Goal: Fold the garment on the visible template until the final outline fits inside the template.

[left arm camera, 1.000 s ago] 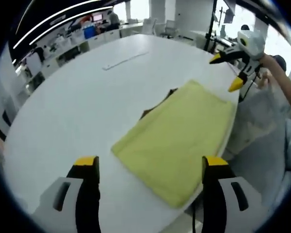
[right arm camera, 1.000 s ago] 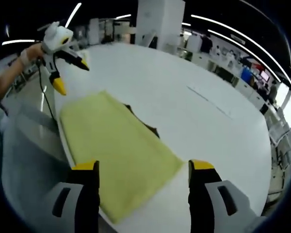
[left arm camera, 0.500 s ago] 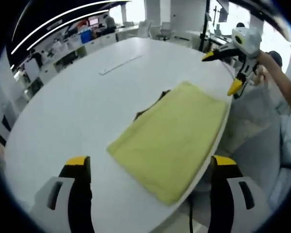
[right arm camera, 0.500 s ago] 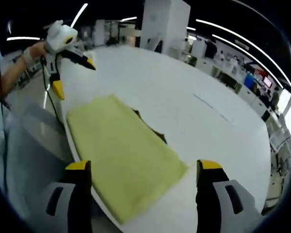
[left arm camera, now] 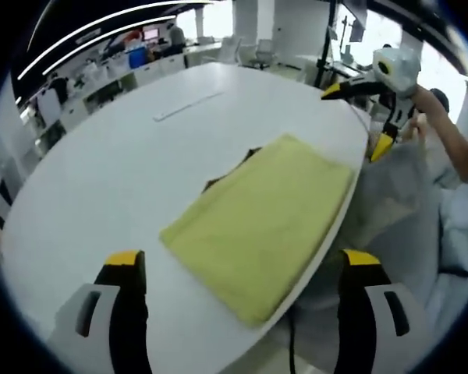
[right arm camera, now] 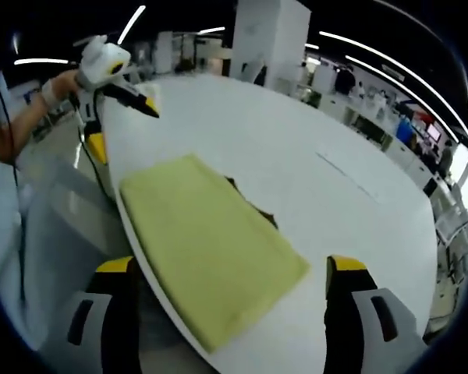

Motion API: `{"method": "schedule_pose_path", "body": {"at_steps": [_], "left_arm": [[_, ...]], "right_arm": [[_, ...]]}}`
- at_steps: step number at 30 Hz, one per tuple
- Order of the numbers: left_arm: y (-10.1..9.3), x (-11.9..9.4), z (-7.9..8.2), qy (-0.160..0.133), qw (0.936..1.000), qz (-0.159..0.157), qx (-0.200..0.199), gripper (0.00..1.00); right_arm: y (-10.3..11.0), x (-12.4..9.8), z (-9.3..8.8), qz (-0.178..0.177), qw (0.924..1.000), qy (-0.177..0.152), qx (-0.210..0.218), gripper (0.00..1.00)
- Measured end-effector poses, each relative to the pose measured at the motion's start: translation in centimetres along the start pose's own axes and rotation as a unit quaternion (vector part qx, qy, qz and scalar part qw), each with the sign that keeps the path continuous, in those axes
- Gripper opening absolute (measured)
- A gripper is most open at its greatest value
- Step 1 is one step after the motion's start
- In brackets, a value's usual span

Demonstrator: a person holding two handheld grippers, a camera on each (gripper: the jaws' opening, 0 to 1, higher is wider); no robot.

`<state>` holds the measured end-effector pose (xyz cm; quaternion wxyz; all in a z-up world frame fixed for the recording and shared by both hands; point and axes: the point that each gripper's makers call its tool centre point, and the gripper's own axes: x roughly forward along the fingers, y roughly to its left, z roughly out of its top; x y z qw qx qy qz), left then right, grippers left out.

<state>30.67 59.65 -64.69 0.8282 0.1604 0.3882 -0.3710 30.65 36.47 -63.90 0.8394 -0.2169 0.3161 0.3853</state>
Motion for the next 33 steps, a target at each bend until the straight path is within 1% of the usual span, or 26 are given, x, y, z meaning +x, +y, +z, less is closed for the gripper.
{"method": "schedule_pose_path", "body": {"at_steps": [3, 9, 14, 18, 24, 30, 33], "left_arm": [[-0.4, -0.4, 0.3, -0.009, 0.9999, -0.001, 0.005, 1.00], [-0.1, -1.4, 0.8, -0.020, 0.9997, 0.011, 0.006, 1.00], [-0.7, -1.8, 0.7, -0.019, 0.9997, 0.011, 0.005, 1.00], [-0.9, -2.1, 0.7, -0.027, 0.9996, 0.011, -0.002, 1.00], [-1.2, -3.0, 0.5, -0.031, 0.9994, 0.016, -0.003, 1.00], [-0.9, -3.7, 0.2, -0.035, 0.9989, 0.031, -0.007, 1.00], [-1.0, -3.9, 0.1, -0.037, 0.9988, 0.030, -0.006, 1.00]], "right_arm": [[0.2, -0.3, 0.0, 0.001, 1.0000, -0.004, 0.008, 1.00], [0.6, -1.3, 0.2, -0.002, 0.9999, -0.006, 0.013, 1.00], [1.0, -1.7, 0.3, -0.004, 0.9998, -0.008, 0.016, 1.00], [1.2, -2.0, 0.3, -0.005, 0.9997, -0.012, 0.021, 1.00], [1.6, -2.8, 0.0, -0.006, 0.9997, -0.006, 0.022, 1.00], [2.0, -3.6, -0.2, -0.008, 0.9998, 0.002, 0.017, 1.00], [2.1, -3.8, -0.1, -0.012, 0.9997, -0.002, 0.020, 1.00]]}}
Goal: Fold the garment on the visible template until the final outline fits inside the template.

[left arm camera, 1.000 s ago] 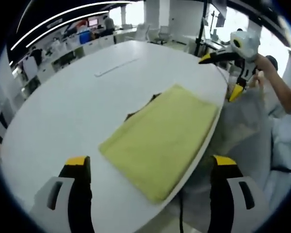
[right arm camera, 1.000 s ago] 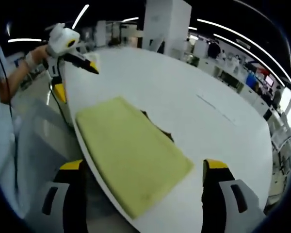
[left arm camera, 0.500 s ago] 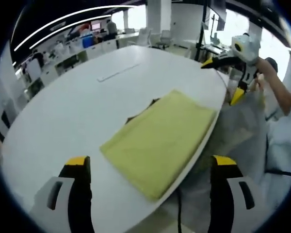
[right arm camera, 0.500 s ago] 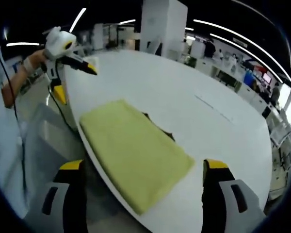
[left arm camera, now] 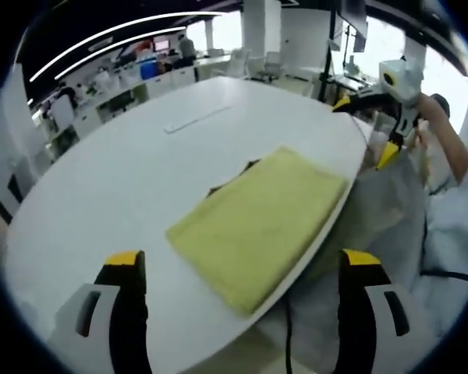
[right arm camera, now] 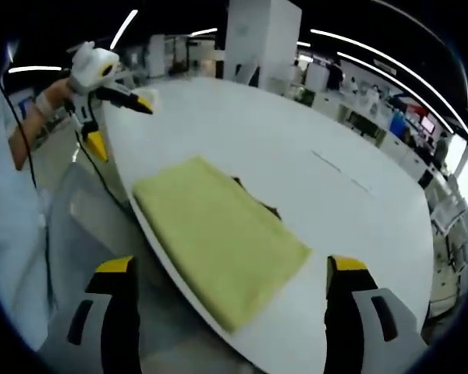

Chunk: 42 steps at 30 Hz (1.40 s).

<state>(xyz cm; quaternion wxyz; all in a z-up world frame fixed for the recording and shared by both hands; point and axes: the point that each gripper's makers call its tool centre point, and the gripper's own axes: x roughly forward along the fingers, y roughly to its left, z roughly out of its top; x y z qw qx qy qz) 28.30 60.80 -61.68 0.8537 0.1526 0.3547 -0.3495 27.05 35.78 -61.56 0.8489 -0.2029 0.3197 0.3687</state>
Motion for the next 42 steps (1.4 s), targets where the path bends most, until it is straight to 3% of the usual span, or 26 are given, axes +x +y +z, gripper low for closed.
{"method": "schedule_pose_path", "body": {"at_steps": [6, 11, 19, 30, 38, 40, 42], "left_arm": [[-0.5, -0.4, 0.0, -0.005, 1.0000, 0.000, -0.002, 1.00], [-0.7, -1.5, 0.8, -0.031, 0.9995, -0.002, -0.004, 1.00], [-0.8, -1.4, 0.8, -0.026, 0.9997, 0.002, -0.001, 1.00], [-0.6, -1.0, 1.4, -0.025, 0.9997, -0.003, 0.003, 1.00], [-1.3, -0.8, 2.5, -0.026, 0.9993, -0.012, 0.024, 1.00], [-1.3, -1.0, 2.9, -0.044, 0.9987, -0.014, 0.020, 1.00], [-1.2, -1.0, 2.7, -0.041, 0.9990, -0.013, 0.016, 1.00]], "right_arm": [[0.5, -0.1, -0.3, 0.001, 1.0000, 0.004, -0.001, 1.00], [0.5, -0.5, -0.5, -0.003, 1.0000, 0.006, 0.001, 1.00], [0.5, -0.2, -1.0, -0.005, 0.9998, 0.013, 0.012, 1.00], [0.3, 0.4, 0.0, 0.003, 0.9999, -0.001, 0.013, 1.00], [-0.4, -1.0, -0.3, -0.013, 0.9993, -0.021, 0.027, 1.00], [-0.3, -0.8, -0.5, -0.010, 0.9994, -0.016, 0.028, 1.00], [-0.2, -0.6, -1.0, -0.010, 0.9997, 0.000, 0.023, 1.00]]}}
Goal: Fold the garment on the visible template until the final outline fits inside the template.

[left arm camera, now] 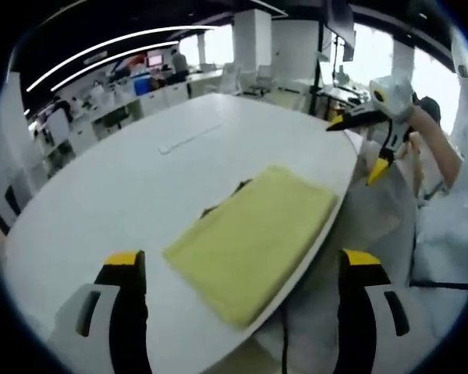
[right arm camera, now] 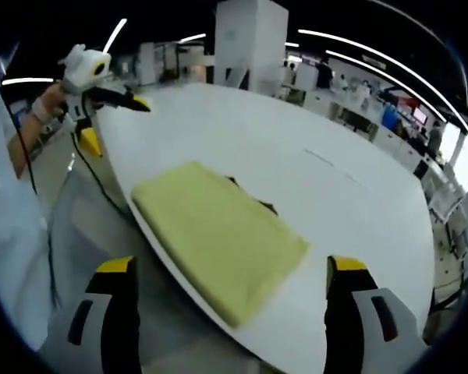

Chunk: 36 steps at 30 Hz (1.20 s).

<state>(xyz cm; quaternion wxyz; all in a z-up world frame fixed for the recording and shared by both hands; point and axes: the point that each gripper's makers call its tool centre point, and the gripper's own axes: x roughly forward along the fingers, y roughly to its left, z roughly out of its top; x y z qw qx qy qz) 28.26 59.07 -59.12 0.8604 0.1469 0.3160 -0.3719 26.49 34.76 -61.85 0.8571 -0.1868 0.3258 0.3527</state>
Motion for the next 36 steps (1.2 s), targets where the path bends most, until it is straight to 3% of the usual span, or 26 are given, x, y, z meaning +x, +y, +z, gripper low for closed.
{"method": "schedule_pose_path", "body": {"at_steps": [11, 36], "left_arm": [[1.2, -0.9, -0.7, 0.009, 0.9998, 0.020, -0.003, 1.00], [1.2, -0.4, -1.6, 0.021, 0.9995, 0.018, -0.013, 1.00]], "right_arm": [[0.1, 0.4, 0.3, 0.005, 1.0000, -0.005, 0.002, 1.00], [0.0, 0.8, -0.5, 0.006, 0.9999, 0.008, 0.011, 1.00]]}}
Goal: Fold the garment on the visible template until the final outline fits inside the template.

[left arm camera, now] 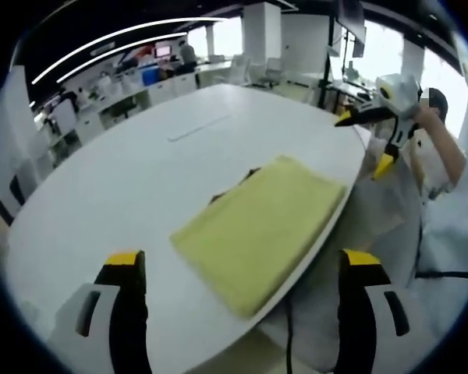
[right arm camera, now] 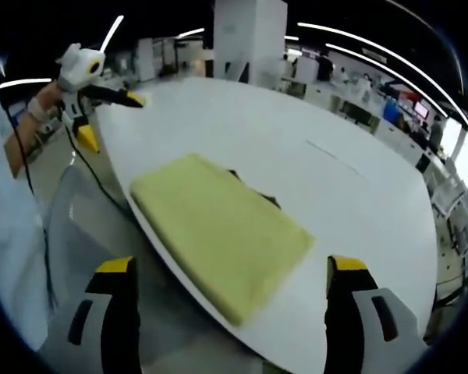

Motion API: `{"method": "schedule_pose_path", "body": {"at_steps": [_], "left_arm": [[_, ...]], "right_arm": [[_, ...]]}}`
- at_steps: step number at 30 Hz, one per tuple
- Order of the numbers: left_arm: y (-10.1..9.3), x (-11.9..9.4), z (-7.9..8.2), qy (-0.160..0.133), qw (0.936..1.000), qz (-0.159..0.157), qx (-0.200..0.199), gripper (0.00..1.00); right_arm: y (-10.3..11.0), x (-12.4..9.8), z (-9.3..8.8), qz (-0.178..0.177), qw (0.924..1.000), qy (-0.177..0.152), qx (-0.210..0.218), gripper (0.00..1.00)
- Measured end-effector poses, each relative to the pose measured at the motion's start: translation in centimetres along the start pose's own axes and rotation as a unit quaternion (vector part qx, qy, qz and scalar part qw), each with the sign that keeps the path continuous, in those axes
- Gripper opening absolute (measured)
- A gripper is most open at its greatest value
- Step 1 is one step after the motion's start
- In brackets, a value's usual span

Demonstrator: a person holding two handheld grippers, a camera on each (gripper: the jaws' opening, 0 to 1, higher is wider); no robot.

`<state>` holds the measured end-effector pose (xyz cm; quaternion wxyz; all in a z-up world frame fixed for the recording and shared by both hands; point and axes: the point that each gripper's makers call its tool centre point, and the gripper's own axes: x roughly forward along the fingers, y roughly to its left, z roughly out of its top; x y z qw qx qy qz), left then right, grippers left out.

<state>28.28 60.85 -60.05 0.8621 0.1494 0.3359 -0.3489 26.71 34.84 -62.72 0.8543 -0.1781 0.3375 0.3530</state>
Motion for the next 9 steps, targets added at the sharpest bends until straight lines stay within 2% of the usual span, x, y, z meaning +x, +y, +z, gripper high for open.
{"method": "schedule_pose_path", "body": {"at_steps": [9], "left_arm": [[-0.02, 0.04, -0.16, 0.002, 1.0000, -0.001, -0.002, 1.00]], "right_arm": [[0.03, 0.08, 0.03, 0.000, 1.0000, 0.001, 0.000, 1.00]]}}
